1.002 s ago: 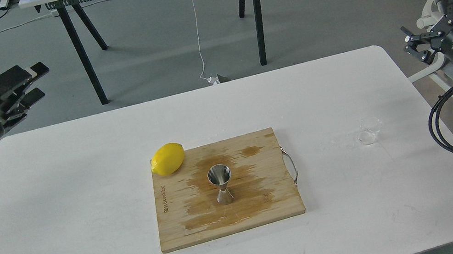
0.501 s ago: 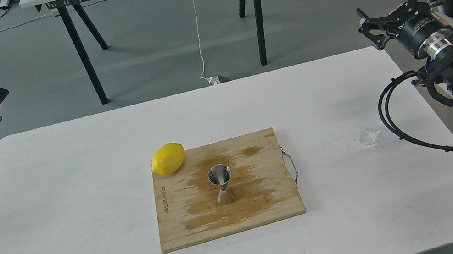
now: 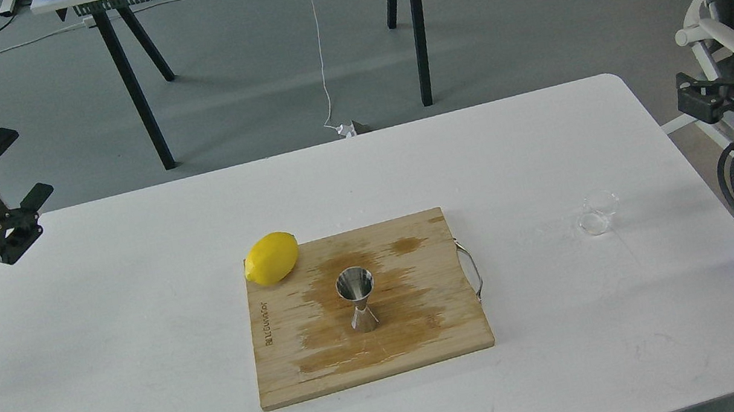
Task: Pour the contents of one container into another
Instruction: 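Reach the right gripper to the small clear cup and grasp it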
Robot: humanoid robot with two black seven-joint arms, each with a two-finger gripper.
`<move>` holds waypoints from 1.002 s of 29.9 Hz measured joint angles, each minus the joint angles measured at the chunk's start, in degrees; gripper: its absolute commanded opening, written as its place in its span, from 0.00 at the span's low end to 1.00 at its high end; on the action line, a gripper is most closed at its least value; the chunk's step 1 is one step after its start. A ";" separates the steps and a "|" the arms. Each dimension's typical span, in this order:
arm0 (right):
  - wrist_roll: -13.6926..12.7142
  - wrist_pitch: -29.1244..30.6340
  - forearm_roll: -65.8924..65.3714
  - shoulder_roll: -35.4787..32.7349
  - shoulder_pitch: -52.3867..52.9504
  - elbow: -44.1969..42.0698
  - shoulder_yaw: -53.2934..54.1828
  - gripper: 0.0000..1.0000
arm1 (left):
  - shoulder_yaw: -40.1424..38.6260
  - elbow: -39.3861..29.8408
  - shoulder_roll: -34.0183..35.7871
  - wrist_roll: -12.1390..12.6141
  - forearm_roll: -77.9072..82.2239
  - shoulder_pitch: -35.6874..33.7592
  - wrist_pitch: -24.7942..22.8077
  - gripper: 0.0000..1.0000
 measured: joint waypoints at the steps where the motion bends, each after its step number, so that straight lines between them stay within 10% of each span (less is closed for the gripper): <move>1: -0.20 -0.84 0.00 -0.46 -1.43 1.22 -0.37 0.99 | 0.00 0.01 -0.01 0.00 0.00 0.05 0.00 0.99; 30: -0.58 -2.85 -7.84 10.30 3.11 -8.94 -16.30 0.99 | -0.18 2.85 -2.56 0.00 -0.06 1.43 0.00 0.99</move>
